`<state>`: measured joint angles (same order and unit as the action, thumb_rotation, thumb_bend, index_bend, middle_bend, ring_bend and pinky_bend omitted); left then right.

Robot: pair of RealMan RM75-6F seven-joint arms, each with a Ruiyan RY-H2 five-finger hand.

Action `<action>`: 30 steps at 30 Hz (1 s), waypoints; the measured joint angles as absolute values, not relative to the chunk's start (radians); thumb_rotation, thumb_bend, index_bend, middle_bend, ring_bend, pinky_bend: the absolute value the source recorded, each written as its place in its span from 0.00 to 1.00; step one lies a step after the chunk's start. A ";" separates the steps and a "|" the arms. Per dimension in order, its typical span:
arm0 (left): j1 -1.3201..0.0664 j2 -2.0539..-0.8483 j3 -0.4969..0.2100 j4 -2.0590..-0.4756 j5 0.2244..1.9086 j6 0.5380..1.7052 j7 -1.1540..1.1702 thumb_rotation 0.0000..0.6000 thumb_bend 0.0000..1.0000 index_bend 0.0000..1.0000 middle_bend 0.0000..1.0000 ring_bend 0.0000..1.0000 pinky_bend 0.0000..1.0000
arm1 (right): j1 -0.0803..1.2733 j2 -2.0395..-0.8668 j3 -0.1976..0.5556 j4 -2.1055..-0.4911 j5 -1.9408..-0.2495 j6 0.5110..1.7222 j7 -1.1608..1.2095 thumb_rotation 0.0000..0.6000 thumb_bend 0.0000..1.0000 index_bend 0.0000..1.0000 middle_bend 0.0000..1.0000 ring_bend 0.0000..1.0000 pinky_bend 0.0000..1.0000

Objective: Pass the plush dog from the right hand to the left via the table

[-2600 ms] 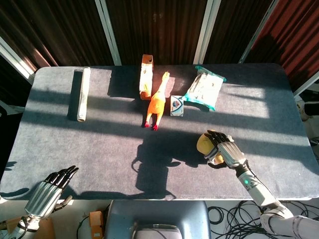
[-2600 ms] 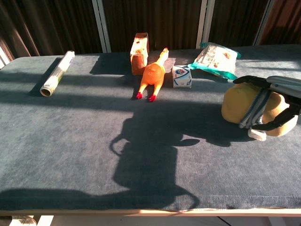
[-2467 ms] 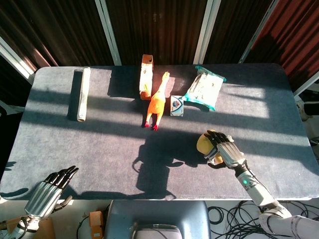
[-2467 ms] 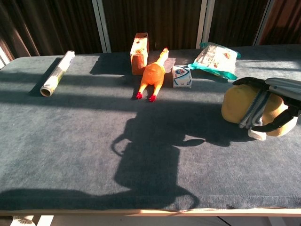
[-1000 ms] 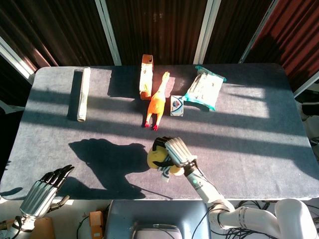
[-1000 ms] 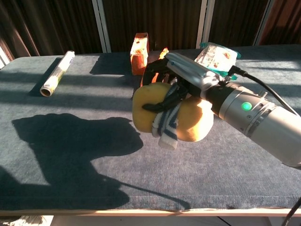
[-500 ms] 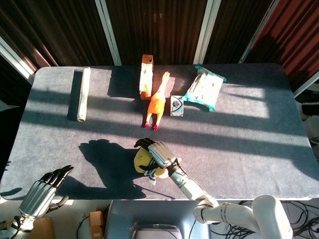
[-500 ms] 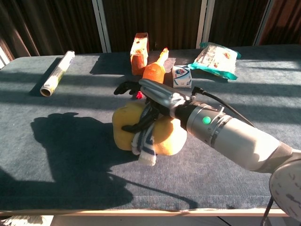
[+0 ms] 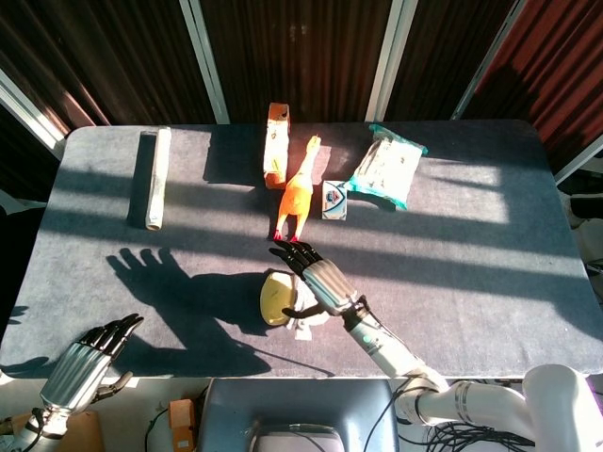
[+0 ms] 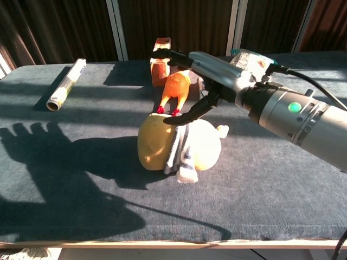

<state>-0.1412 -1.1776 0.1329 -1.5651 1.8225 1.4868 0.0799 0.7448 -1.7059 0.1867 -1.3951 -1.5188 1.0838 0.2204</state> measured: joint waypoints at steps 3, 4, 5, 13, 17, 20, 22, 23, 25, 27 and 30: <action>-0.142 -1.180 0.132 -1.564 1.822 1.485 0.083 1.00 0.24 0.09 0.11 0.20 0.34 | 0.708 -1.613 0.162 -1.473 -1.548 1.131 0.225 1.00 0.09 0.00 0.00 0.00 0.03; -0.142 -1.181 0.131 -1.563 1.821 1.484 0.085 1.00 0.24 0.09 0.11 0.20 0.34 | 0.692 -1.582 0.151 -1.499 -1.555 1.146 0.219 1.00 0.09 0.00 0.00 0.00 0.03; -0.142 -1.182 0.131 -1.563 1.820 1.483 0.086 1.00 0.24 0.09 0.11 0.20 0.34 | 0.668 -1.538 0.133 -1.532 -1.564 1.167 0.203 1.00 0.09 0.00 0.00 0.00 0.03; -0.148 -1.202 0.126 -1.560 1.816 1.463 0.125 1.00 0.24 0.07 0.09 0.20 0.34 | 0.454 -1.324 -0.009 -1.609 -1.606 1.357 0.006 1.00 0.09 0.00 0.00 0.00 0.03; -0.155 -1.228 0.125 -1.552 1.818 1.441 0.169 1.00 0.24 0.04 0.06 0.19 0.34 | 0.351 -1.248 -0.071 -1.551 -1.580 1.396 -0.004 1.00 0.09 0.00 0.00 0.00 0.03; -0.162 -1.252 0.118 -1.550 1.821 1.432 0.195 1.00 0.24 0.00 0.03 0.16 0.34 | 0.313 -1.235 -0.078 -1.533 -1.543 1.411 -0.013 1.00 0.09 0.00 0.00 0.00 0.03; -0.170 -1.263 0.111 -1.552 1.826 1.428 0.212 1.00 0.24 0.00 0.01 0.13 0.33 | 0.291 -1.234 -0.075 -1.528 -1.521 1.421 -0.031 1.00 0.09 0.00 0.00 0.00 0.03; -0.175 -1.266 0.109 -1.553 1.830 1.424 0.221 1.00 0.25 0.00 0.00 0.10 0.33 | 0.282 -1.232 -0.074 -1.528 -1.514 1.425 -0.044 1.00 0.09 0.00 0.00 0.00 0.03; -0.192 -1.272 0.102 -1.557 1.847 1.413 0.249 1.00 0.25 0.00 0.00 0.05 0.32 | 0.277 -1.225 -0.076 -1.530 -1.518 1.426 -0.054 1.00 0.09 0.00 0.00 0.00 0.03; -0.220 -1.282 0.093 -1.559 1.874 1.398 0.269 1.00 0.25 0.00 0.00 0.01 0.31 | 0.272 -1.211 -0.081 -1.537 -1.533 1.426 -0.037 1.00 0.09 0.00 0.00 0.00 0.03; -0.258 -1.302 0.076 -1.562 1.894 1.366 0.290 1.00 0.23 0.00 0.00 0.00 0.30 | 0.261 -1.191 -0.089 -1.542 -1.570 1.436 0.005 1.00 0.09 0.00 0.00 0.00 0.03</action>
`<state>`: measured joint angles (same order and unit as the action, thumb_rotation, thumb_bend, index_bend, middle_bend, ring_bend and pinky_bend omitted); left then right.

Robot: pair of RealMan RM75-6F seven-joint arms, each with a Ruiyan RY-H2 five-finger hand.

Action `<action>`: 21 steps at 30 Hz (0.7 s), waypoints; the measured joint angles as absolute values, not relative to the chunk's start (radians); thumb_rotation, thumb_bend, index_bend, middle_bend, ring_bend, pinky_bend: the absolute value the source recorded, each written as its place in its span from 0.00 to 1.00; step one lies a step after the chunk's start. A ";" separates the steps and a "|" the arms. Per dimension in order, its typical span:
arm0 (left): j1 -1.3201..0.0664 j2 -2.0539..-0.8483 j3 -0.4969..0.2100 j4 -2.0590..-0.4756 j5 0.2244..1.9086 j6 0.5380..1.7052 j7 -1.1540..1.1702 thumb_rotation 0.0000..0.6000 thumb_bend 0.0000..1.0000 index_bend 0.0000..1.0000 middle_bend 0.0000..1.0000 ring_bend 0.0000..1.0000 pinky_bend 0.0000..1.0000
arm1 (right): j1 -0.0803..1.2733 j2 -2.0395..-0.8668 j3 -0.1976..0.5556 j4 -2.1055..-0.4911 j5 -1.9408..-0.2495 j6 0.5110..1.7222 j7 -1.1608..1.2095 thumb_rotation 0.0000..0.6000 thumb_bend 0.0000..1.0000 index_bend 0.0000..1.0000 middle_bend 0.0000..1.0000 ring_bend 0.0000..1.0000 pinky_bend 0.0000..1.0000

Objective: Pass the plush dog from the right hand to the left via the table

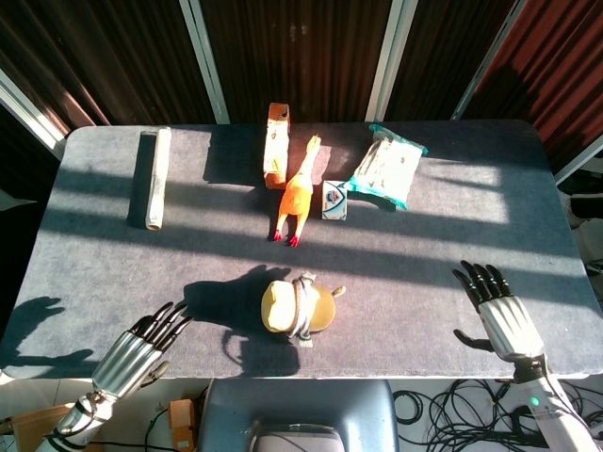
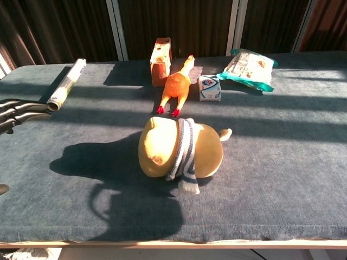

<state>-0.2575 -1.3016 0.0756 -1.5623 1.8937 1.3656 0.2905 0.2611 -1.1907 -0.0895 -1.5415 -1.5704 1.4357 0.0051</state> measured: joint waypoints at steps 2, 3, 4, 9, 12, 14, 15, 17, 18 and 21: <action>-0.276 -1.309 0.067 -1.571 1.890 1.334 0.306 1.00 0.23 0.00 0.00 0.00 0.31 | 0.252 -1.179 -0.096 -1.541 -1.595 1.446 0.029 1.00 0.09 0.00 0.00 0.00 0.03; -0.285 -1.313 0.063 -1.577 1.886 1.314 0.315 1.00 0.23 0.00 0.00 0.00 0.31 | 0.248 -1.174 -0.098 -1.541 -1.604 1.450 0.039 1.00 0.09 0.00 0.00 0.00 0.03; -0.298 -1.318 0.057 -1.586 1.880 1.287 0.329 1.00 0.23 0.00 0.00 0.00 0.31 | 0.245 -1.169 -0.101 -1.541 -1.612 1.454 0.048 1.00 0.09 0.00 0.00 0.00 0.03; -0.342 -1.342 0.030 -1.620 1.840 1.199 0.395 1.00 0.23 0.00 0.00 0.00 0.31 | 0.232 -1.157 -0.110 -1.537 -1.641 1.475 0.073 1.00 0.09 0.00 0.00 0.00 0.03; -0.371 -1.377 0.002 -1.637 1.785 1.129 0.438 1.00 0.23 0.00 0.00 0.00 0.31 | 0.216 -1.154 -0.121 -1.523 -1.683 1.506 0.083 1.00 0.09 0.00 0.00 0.00 0.03; -0.387 -1.404 -0.016 -1.647 1.742 1.091 0.476 1.00 0.23 0.00 0.00 0.00 0.31 | 0.205 -1.152 -0.128 -1.507 -1.712 1.525 0.098 1.00 0.09 0.00 0.00 0.00 0.03; -0.397 -1.423 -0.026 -1.654 1.712 1.071 0.508 1.00 0.23 0.00 0.00 0.00 0.31 | 0.202 -1.151 -0.129 -1.501 -1.719 1.530 0.105 1.00 0.09 0.00 0.00 0.00 0.03; -0.410 -1.455 -0.041 -1.664 1.667 1.047 0.559 1.00 0.23 0.00 0.00 0.00 0.31 | 0.197 -1.149 -0.130 -1.496 -1.725 1.531 0.115 1.00 0.09 0.00 0.00 0.00 0.03; -0.419 -1.480 -0.050 -1.668 1.641 1.034 0.589 1.00 0.23 0.00 0.00 0.00 0.31 | 0.196 -1.148 -0.129 -1.496 -1.726 1.529 0.118 1.00 0.09 0.00 0.00 0.00 0.03; -0.440 -1.548 -0.068 -1.663 1.608 1.018 0.634 1.00 0.23 0.00 0.00 0.00 0.31 | 0.194 -1.141 -0.126 -1.497 -1.727 1.526 0.131 1.00 0.09 0.00 0.00 0.00 0.03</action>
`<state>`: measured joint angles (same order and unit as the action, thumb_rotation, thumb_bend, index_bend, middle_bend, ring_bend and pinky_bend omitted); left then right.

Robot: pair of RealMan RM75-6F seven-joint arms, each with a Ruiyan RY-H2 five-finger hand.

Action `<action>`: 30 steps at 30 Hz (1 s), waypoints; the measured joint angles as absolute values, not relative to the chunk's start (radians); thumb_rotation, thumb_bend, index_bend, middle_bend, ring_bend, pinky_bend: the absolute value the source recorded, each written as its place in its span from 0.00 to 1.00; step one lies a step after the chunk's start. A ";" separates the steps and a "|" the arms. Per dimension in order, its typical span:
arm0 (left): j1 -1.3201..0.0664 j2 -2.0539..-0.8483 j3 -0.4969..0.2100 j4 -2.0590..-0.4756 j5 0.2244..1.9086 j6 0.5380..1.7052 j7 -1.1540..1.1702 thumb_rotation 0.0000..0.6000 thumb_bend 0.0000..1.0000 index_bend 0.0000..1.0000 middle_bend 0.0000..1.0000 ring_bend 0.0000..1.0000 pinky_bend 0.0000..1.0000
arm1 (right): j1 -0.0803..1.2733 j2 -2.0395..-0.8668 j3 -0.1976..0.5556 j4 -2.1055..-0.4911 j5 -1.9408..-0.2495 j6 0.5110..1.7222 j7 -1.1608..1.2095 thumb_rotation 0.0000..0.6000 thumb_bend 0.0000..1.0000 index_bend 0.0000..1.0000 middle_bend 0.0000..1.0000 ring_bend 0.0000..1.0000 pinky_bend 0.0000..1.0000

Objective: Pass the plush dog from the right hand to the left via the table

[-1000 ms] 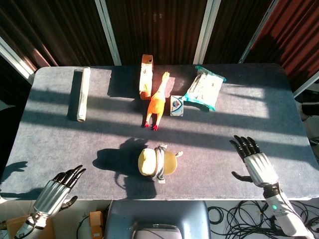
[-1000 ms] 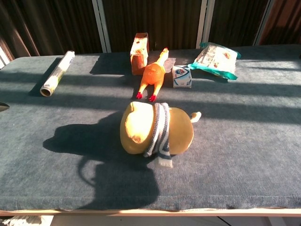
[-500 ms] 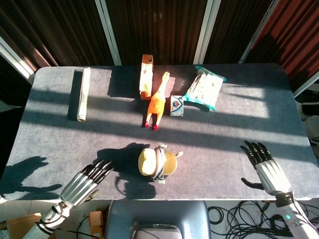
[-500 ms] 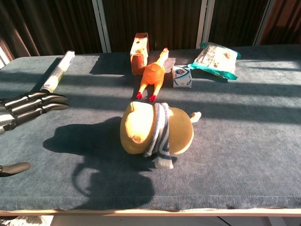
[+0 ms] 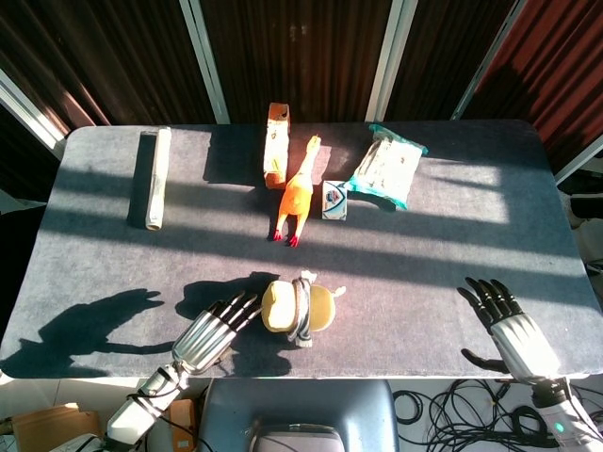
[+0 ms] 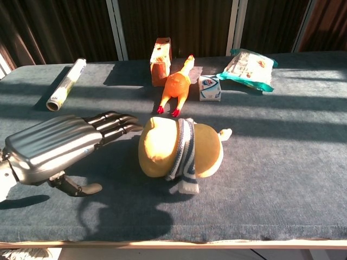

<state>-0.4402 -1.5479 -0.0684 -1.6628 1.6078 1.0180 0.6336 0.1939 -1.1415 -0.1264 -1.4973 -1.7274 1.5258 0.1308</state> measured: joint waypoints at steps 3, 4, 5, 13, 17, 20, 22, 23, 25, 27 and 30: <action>-0.461 -1.623 -0.084 -1.621 1.594 1.019 0.655 1.00 0.23 0.00 0.00 0.00 0.31 | 0.191 -1.134 -0.121 -1.499 -1.723 1.519 0.142 1.00 0.09 0.00 0.00 0.00 0.03; -0.467 -1.646 -0.089 -1.605 1.589 1.020 0.658 1.00 0.23 0.00 0.00 0.00 0.32 | 0.191 -1.133 -0.119 -1.499 -1.722 1.516 0.144 1.00 0.09 0.00 0.00 0.00 0.03; -0.473 -1.668 -0.093 -1.590 1.583 1.021 0.660 1.00 0.23 0.00 0.00 0.00 0.32 | 0.190 -1.131 -0.117 -1.500 -1.721 1.514 0.147 1.00 0.09 0.00 0.00 0.00 0.03; -0.505 -1.823 -0.119 -1.473 1.538 1.058 0.674 1.00 0.23 0.00 0.00 0.05 0.31 | 0.189 -1.125 -0.112 -1.503 -1.728 1.497 0.147 1.00 0.09 0.00 0.00 0.00 0.03; -0.512 -1.884 -0.123 -1.414 1.527 1.088 0.672 1.00 0.23 0.00 0.05 0.18 0.33 | 0.188 -1.122 -0.109 -1.505 -1.728 1.488 0.145 1.00 0.09 0.00 0.00 0.00 0.03; -0.513 -1.925 -0.120 -1.358 1.535 1.125 0.650 1.00 0.23 0.11 0.26 0.39 0.44 | 0.187 -1.120 -0.104 -1.508 -1.723 1.482 0.147 1.00 0.09 0.00 0.00 0.00 0.03; -0.514 -1.953 -0.116 -1.314 1.550 1.157 0.621 1.00 0.24 0.32 0.45 0.54 0.55 | 0.186 -1.119 -0.102 -1.510 -1.722 1.480 0.150 1.00 0.09 0.00 0.00 0.00 0.03; -0.514 -1.965 -0.115 -1.293 1.559 1.173 0.605 1.00 0.24 0.41 0.53 0.60 0.61 | 0.186 -1.117 -0.102 -1.511 -1.722 1.479 0.153 1.00 0.09 0.00 0.00 0.00 0.03; -0.515 -1.992 -0.109 -1.239 1.582 1.210 0.564 1.00 0.25 0.56 0.66 0.70 0.70 | 0.186 -1.115 -0.101 -1.511 -1.724 1.476 0.156 1.00 0.09 0.00 0.00 0.00 0.03; -0.516 -2.017 -0.101 -1.181 1.605 1.242 0.513 1.00 0.25 0.66 0.76 0.78 0.78 | 0.185 -1.114 -0.099 -1.511 -1.724 1.474 0.155 1.00 0.09 0.00 0.00 0.00 0.03; -0.516 -2.047 -0.089 -1.109 1.627 1.280 0.450 1.00 0.25 0.73 0.83 0.84 0.83 | 0.186 -1.113 -0.099 -1.512 -1.724 1.467 0.154 1.00 0.09 0.00 0.00 0.00 0.03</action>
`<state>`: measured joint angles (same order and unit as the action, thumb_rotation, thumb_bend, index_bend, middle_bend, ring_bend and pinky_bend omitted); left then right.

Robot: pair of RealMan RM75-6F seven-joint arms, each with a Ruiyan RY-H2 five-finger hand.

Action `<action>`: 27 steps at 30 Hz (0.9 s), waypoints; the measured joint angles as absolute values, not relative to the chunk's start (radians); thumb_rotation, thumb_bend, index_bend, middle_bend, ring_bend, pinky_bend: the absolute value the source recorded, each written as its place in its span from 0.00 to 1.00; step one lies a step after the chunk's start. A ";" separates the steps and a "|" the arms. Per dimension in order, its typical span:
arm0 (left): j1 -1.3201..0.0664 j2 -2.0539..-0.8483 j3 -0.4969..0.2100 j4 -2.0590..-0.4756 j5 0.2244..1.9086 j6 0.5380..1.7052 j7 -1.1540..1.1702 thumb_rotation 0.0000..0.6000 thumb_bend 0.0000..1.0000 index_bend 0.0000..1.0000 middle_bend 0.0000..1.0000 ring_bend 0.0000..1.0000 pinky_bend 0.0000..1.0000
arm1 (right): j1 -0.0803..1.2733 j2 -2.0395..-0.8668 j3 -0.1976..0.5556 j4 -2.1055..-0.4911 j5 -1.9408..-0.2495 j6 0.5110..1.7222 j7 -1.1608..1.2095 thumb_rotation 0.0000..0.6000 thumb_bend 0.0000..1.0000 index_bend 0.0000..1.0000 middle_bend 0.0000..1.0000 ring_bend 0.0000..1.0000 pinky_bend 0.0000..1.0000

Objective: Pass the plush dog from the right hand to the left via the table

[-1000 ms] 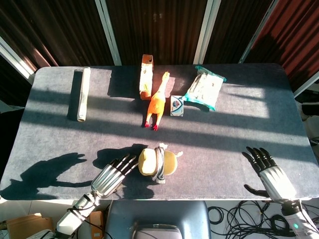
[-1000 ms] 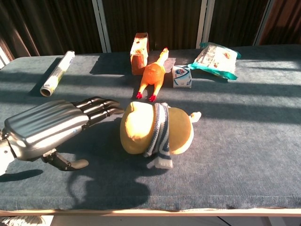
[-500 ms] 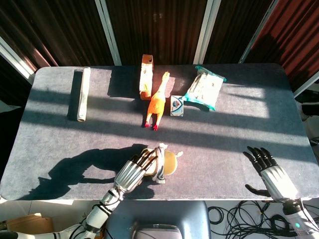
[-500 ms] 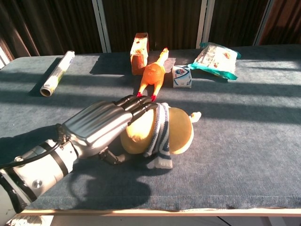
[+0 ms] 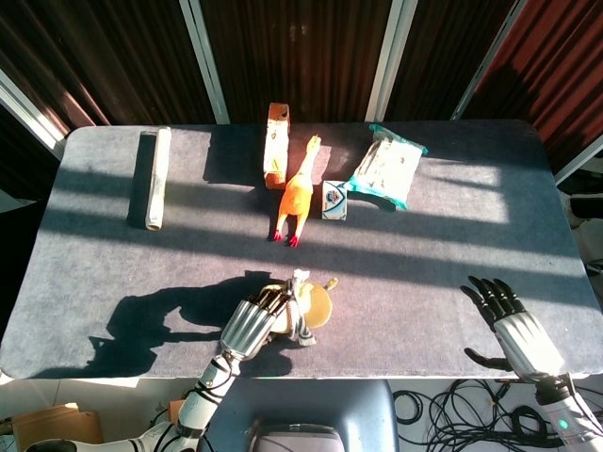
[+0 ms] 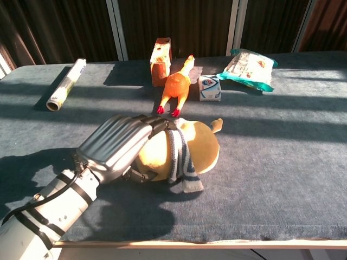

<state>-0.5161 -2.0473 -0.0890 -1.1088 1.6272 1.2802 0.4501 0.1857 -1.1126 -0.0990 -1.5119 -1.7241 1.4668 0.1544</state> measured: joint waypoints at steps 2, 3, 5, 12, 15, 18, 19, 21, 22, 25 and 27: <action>-0.517 -2.058 -0.086 -1.082 1.637 1.303 0.430 1.00 0.25 0.76 0.86 0.86 0.85 | 0.186 -1.111 -0.098 -1.513 -1.724 1.461 0.152 1.00 0.09 0.00 0.00 0.00 0.03; -0.517 -2.061 -0.087 -1.071 1.641 1.317 0.423 1.00 0.25 0.77 0.87 0.87 0.86 | 0.186 -1.111 -0.098 -1.514 -1.724 1.460 0.150 1.00 0.09 0.00 0.00 0.00 0.03; -0.517 -2.062 -0.091 -1.067 1.645 1.335 0.413 1.00 0.26 0.78 0.88 0.88 0.87 | 0.186 -1.111 -0.097 -1.516 -1.723 1.456 0.143 1.00 0.09 0.00 0.00 0.00 0.03; -0.514 -1.990 -0.121 -1.124 1.646 1.384 0.407 1.00 0.26 0.79 0.89 0.88 0.88 | 0.183 -1.110 -0.094 -1.523 -1.718 1.443 0.125 1.00 0.09 0.00 0.00 0.00 0.03; -0.509 -1.930 -0.131 -1.162 1.639 1.392 0.411 1.00 0.26 0.79 0.89 0.88 0.88 | 0.184 -1.108 -0.093 -1.527 -1.716 1.436 0.121 1.00 0.09 0.00 0.00 0.00 0.03; -0.498 -1.859 -0.139 -1.191 1.625 1.396 0.408 1.00 0.26 0.79 0.89 0.88 0.87 | 0.184 -1.108 -0.091 -1.531 -1.714 1.431 0.113 1.00 0.09 0.00 0.00 0.00 0.03; -0.494 -1.838 -0.141 -1.196 1.620 1.398 0.405 1.00 0.26 0.79 0.89 0.88 0.86 | 0.184 -1.108 -0.091 -1.532 -1.714 1.430 0.111 1.00 0.09 0.00 0.00 0.00 0.03; -0.483 -1.794 -0.145 -1.196 1.607 1.401 0.401 1.00 0.26 0.79 0.89 0.88 0.86 | 0.183 -1.107 -0.091 -1.534 -1.715 1.428 0.107 1.00 0.09 0.00 0.00 0.00 0.03; -0.478 -1.779 -0.146 -1.189 1.598 1.402 0.399 1.00 0.26 0.79 0.89 0.87 0.86 | 0.183 -1.108 -0.091 -1.534 -1.716 1.428 0.105 1.00 0.09 0.00 0.00 0.00 0.03; -0.460 -1.741 -0.146 -1.163 1.561 1.388 0.369 1.00 0.26 0.79 0.88 0.87 0.85 | 0.182 -1.109 -0.091 -1.535 -1.718 1.427 0.100 1.00 0.09 0.00 0.00 0.00 0.03; -0.443 -1.717 -0.142 -1.160 1.530 1.368 0.337 1.00 0.26 0.79 0.87 0.86 0.84 | 0.182 -1.110 -0.091 -1.536 -1.718 1.423 0.094 1.00 0.09 0.00 0.00 0.00 0.03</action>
